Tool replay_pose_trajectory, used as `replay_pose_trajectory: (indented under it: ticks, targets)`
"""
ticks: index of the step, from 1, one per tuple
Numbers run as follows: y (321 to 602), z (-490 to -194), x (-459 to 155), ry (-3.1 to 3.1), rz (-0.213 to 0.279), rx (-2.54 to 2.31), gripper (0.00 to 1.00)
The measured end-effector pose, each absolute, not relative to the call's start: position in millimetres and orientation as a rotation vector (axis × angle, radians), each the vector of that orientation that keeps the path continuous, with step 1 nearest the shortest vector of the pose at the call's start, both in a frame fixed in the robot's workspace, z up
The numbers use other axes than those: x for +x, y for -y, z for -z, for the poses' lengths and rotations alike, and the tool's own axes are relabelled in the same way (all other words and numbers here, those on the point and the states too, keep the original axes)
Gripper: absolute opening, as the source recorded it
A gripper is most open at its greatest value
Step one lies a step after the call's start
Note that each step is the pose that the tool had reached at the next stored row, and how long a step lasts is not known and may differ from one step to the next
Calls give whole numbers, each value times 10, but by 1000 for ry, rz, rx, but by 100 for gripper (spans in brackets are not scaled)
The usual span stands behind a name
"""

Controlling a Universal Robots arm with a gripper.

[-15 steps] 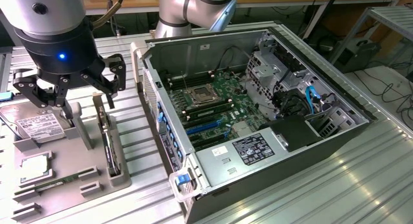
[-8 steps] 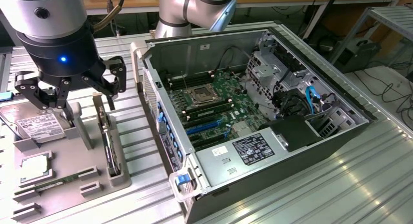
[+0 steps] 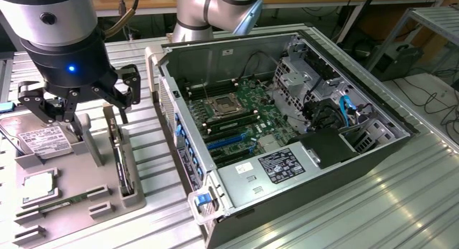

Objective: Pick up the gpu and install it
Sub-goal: 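Pick up the gpu and move the gpu toward the slot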

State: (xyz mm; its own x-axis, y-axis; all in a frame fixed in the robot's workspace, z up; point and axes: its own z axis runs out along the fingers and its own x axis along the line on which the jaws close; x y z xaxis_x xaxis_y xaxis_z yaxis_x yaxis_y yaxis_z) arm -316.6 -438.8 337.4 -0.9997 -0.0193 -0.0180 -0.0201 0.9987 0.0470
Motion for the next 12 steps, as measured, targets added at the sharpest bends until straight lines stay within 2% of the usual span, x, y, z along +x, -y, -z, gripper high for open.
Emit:
replay_pose_trajectory:
  ticks: [8, 10, 12]
  targets:
    - [4395, -3321, -3166, -3125, -74, -31, 73]
    - [4407, -3200, -3166, -3126, -74, -31, 73]
    - [4437, -2933, -3166, -3125, -74, -31, 73]
